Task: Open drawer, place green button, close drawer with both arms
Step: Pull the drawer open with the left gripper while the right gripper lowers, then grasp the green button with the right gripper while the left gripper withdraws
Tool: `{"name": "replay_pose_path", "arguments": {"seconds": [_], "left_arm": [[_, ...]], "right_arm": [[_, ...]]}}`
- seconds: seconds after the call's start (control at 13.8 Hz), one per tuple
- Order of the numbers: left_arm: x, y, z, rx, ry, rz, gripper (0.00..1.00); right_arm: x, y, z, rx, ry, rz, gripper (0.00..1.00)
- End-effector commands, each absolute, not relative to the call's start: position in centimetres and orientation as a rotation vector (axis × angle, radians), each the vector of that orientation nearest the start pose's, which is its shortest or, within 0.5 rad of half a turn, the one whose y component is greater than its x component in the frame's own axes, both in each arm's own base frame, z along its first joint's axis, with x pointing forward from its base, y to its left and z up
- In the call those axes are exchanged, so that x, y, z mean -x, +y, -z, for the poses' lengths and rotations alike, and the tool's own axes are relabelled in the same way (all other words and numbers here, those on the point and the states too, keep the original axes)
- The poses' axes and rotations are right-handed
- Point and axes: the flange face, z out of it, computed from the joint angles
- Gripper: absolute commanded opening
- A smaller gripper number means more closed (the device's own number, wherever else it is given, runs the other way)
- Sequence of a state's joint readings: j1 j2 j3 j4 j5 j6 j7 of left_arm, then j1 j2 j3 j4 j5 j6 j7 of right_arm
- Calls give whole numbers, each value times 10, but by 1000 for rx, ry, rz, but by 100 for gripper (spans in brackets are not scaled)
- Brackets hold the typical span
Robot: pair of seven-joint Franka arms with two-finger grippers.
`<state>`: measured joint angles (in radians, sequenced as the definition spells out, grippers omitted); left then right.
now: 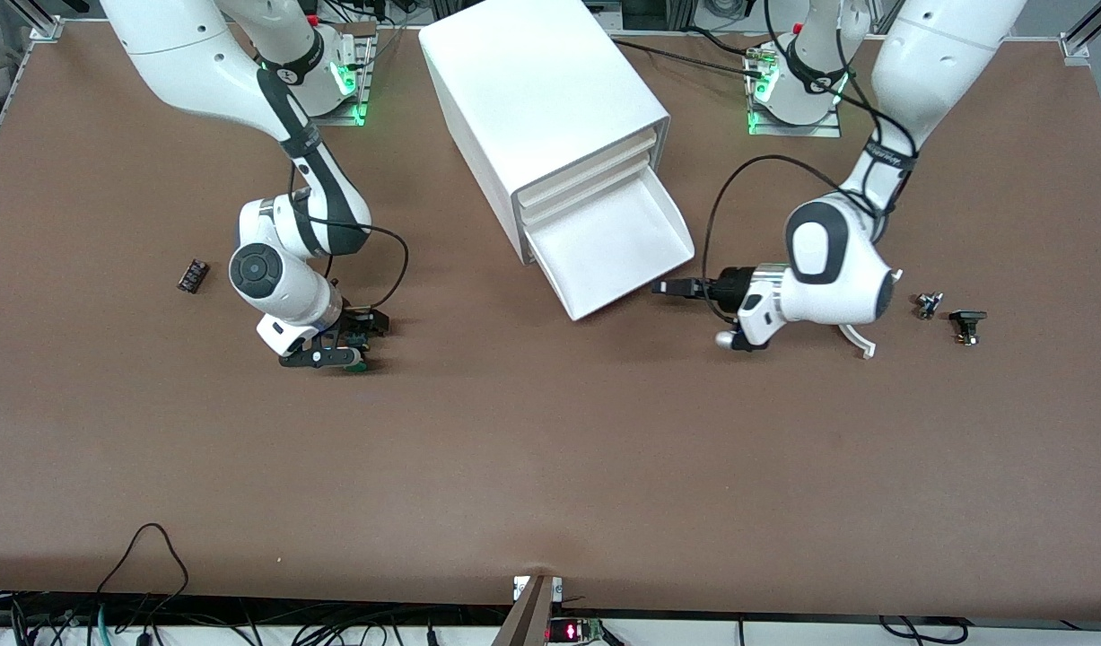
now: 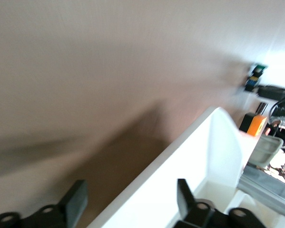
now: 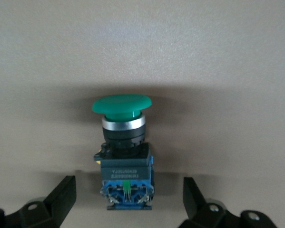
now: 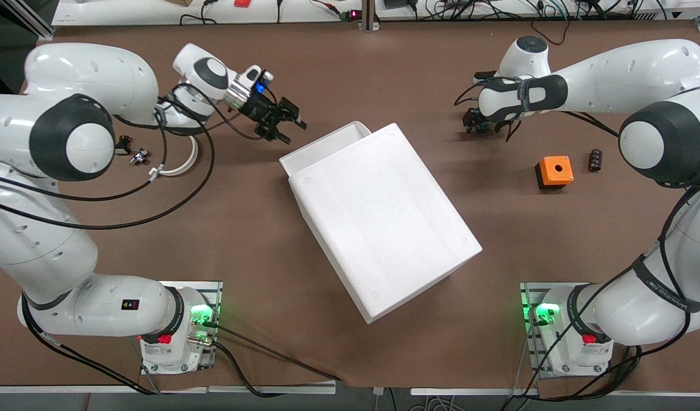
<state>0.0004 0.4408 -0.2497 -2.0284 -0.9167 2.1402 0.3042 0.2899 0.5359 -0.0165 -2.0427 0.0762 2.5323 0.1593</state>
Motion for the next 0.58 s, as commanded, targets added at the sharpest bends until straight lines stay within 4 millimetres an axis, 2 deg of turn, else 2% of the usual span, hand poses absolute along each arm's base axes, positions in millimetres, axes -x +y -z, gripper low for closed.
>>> {"name": "replay_pose_path", "arguments": {"seconds": [0.0,0.14,0.22,0.36,0.51], "left_arm": [[-560,-133,-297,-2496,73,252,100],[-577,-96,-345,-2679,-45,180,100],[-579,-84,-370,-2740,-104,185,100],[-575,-58,-426,-2881,-166,179,100],[-568,-46,-480,-3044,-258,167,100]], "right_arm": [[-571,162,-174,3106,-58,-61,62],[-579,164,-182,3102,-93,-32,37],[-584,166,-188,3100,-94,-9,31],[-590,172,-197,3090,-109,24,26],[-602,177,-214,3081,-128,77,25]]}}
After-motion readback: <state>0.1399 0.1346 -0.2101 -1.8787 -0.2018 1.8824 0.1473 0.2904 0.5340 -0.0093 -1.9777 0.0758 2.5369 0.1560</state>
